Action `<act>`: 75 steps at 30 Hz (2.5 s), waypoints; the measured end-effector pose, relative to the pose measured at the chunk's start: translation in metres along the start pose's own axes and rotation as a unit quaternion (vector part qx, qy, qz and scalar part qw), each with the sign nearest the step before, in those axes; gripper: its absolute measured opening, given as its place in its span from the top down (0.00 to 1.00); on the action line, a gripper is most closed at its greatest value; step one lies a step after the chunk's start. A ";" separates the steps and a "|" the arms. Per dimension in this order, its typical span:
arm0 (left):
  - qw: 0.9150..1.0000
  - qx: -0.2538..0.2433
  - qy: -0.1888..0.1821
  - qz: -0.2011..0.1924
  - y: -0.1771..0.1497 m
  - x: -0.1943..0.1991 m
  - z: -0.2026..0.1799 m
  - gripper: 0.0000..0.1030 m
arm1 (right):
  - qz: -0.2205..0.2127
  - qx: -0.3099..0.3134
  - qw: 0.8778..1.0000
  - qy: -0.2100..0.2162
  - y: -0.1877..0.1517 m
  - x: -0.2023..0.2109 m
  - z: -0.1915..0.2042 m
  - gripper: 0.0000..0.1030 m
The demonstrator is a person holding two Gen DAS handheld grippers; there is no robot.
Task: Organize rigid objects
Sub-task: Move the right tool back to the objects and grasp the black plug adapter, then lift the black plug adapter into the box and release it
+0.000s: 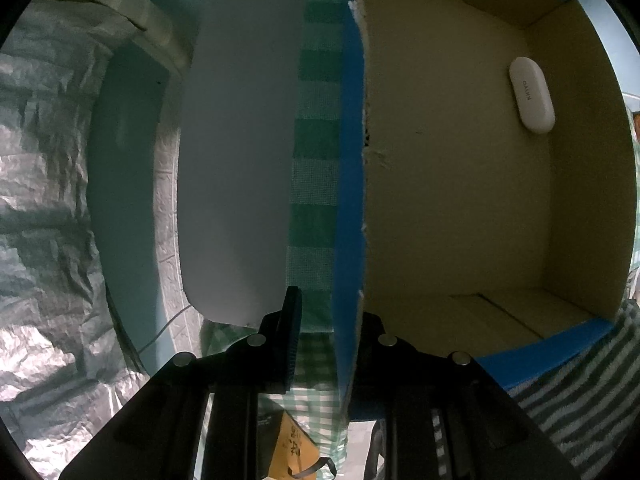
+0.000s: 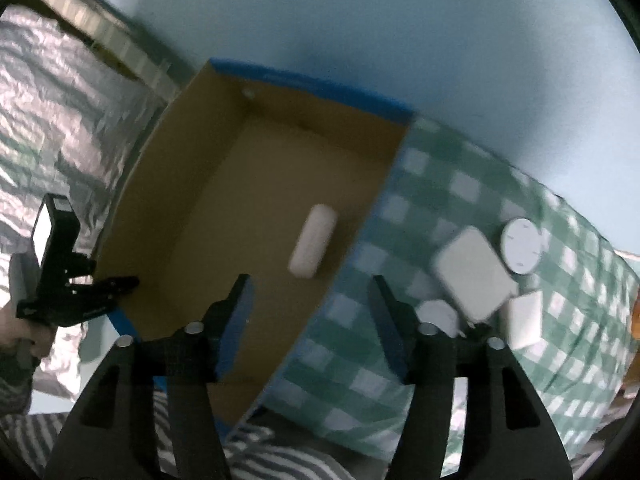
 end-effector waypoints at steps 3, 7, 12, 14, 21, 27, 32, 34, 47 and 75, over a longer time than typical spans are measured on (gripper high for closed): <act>1.000 0.001 0.001 -0.002 0.000 0.001 -0.001 0.80 | -0.009 -0.020 1.000 -0.004 -0.006 0.013 -0.021 0.39; 1.000 0.000 0.002 -0.003 0.000 0.001 -0.003 0.80 | -0.006 -0.043 0.999 -0.025 -0.016 0.017 -0.056 0.39; 1.000 -0.002 0.005 -0.002 0.000 0.001 -0.006 0.80 | 0.011 -0.059 0.997 -0.053 -0.033 0.007 -0.105 0.39; 1.000 -0.004 0.007 -0.002 -0.001 0.001 -0.007 0.80 | 0.020 -0.053 0.996 -0.065 -0.039 0.000 -0.119 0.39; 1.000 -0.002 0.009 -0.002 -0.001 0.002 -0.009 0.80 | 0.035 -0.015 0.997 -0.072 -0.059 -0.017 -0.138 0.39; 1.000 -0.001 0.013 0.001 0.000 0.003 -0.010 0.80 | 0.052 0.026 0.995 -0.083 -0.070 -0.037 -0.137 0.39; 1.000 0.001 0.014 0.003 0.001 0.002 -0.009 0.80 | 0.063 0.039 0.992 -0.098 -0.071 -0.049 -0.141 0.37; 1.000 0.002 0.014 0.003 0.001 0.001 -0.009 0.80 | 0.061 0.050 0.992 -0.103 -0.071 -0.051 -0.139 0.36; 1.000 0.006 0.014 0.001 0.000 0.001 -0.008 0.80 | 0.109 -0.065 0.989 -0.079 -0.075 -0.059 -0.154 0.48; 1.000 0.001 0.012 0.003 0.001 0.001 -0.011 0.80 | 0.083 -0.126 0.984 -0.091 -0.098 -0.073 -0.173 0.64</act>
Point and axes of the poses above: each gripper's, at about its wrist camera, not at the fingertips, and x roughly against the way its jaws point, z to its left, y to its top, the point moved 2 cm from there along -x, roughly the way its jaws point, and after that the axes turned 4 degrees about -x, right-handed, at the moved point
